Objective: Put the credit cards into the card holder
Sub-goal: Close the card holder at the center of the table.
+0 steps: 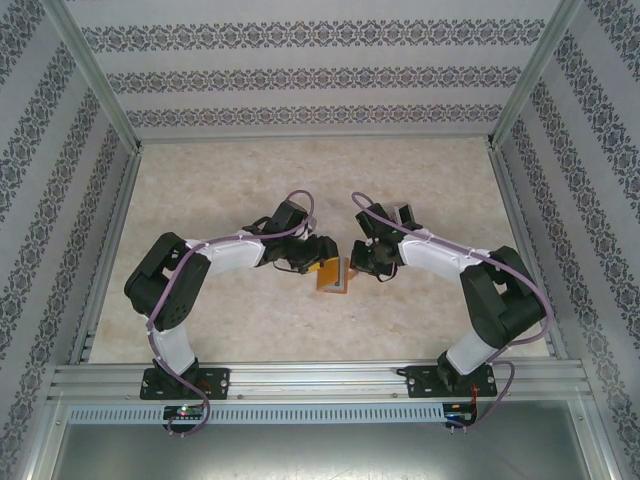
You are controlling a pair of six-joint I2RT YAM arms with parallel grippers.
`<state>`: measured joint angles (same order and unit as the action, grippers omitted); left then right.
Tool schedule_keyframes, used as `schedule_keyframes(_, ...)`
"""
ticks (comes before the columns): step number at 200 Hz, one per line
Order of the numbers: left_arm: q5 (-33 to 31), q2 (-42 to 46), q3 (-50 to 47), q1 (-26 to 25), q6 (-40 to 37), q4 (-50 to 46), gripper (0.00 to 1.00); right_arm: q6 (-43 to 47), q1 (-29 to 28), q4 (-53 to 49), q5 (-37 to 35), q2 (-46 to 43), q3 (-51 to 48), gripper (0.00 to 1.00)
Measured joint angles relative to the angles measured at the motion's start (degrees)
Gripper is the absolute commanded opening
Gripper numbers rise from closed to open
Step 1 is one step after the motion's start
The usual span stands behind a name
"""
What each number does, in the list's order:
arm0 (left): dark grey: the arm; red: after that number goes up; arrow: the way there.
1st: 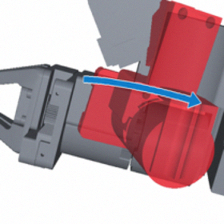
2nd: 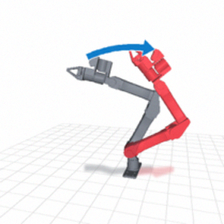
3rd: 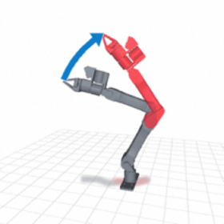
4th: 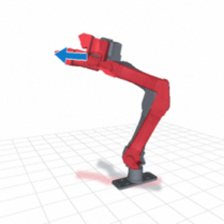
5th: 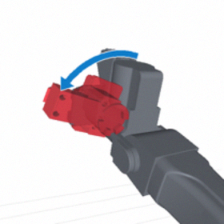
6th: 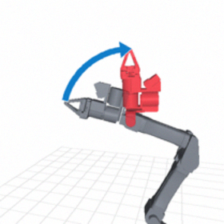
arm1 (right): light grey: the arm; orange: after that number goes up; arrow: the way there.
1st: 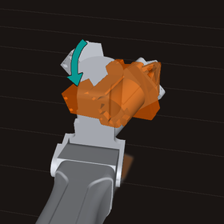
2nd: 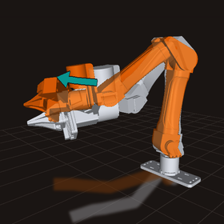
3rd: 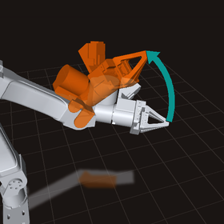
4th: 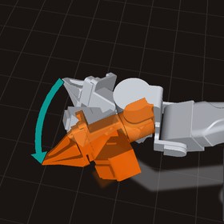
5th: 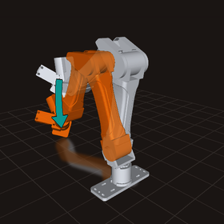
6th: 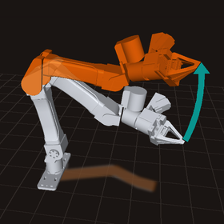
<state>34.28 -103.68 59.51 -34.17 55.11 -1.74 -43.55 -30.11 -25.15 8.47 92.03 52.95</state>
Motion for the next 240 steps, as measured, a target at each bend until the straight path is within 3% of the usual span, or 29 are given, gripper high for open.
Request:
schedule_keyframes(58, 0.0, 0.0, 1.8, 0.0, -2.1, -2.1, 0.60, 0.0, 0.0, -0.4, 0.1, -2.7, -1.1, 0.16)
schedule_keyframes(240, 0.0, -0.2, 1.9, -0.3, -2.4, -2.6, 0.59, -0.1, 0.8, -1.0, 3.0, -7.2, -4.0, 0.17)
